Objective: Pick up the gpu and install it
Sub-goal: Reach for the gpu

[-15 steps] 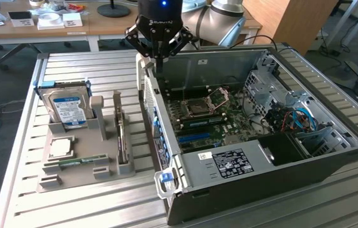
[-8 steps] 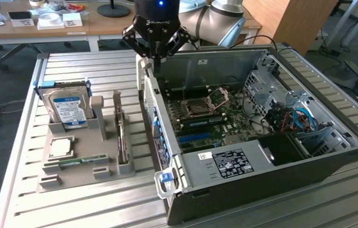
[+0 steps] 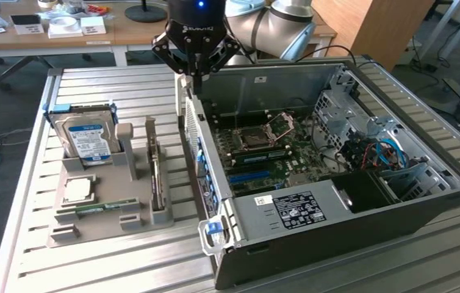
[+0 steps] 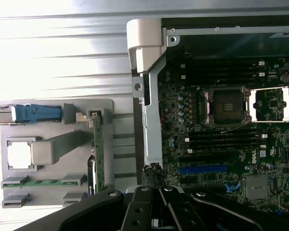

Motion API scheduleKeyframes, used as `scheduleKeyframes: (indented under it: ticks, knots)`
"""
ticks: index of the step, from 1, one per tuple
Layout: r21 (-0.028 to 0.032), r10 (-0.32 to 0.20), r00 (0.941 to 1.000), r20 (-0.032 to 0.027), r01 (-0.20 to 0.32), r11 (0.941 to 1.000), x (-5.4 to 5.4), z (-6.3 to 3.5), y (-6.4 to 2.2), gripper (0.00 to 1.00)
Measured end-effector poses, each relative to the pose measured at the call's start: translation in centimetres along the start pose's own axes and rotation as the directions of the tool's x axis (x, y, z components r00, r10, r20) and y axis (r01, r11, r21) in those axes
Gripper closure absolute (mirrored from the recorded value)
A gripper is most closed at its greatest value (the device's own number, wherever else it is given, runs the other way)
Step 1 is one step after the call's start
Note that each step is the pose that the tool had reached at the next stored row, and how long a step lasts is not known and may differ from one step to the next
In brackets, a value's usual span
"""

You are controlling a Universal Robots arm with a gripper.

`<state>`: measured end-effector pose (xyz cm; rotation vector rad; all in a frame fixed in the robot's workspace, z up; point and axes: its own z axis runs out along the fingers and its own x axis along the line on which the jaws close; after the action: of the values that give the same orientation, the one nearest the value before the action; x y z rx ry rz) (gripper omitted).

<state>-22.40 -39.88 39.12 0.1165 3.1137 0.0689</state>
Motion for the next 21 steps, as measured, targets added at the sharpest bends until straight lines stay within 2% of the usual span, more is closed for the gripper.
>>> scheduleKeyframes:
  ticks: [21]
  knots:
    - [0.0000, 0.000, 1.0000, 0.0001, 0.000, 1.0000, 3.3, -0.05, -0.25, 0.89]
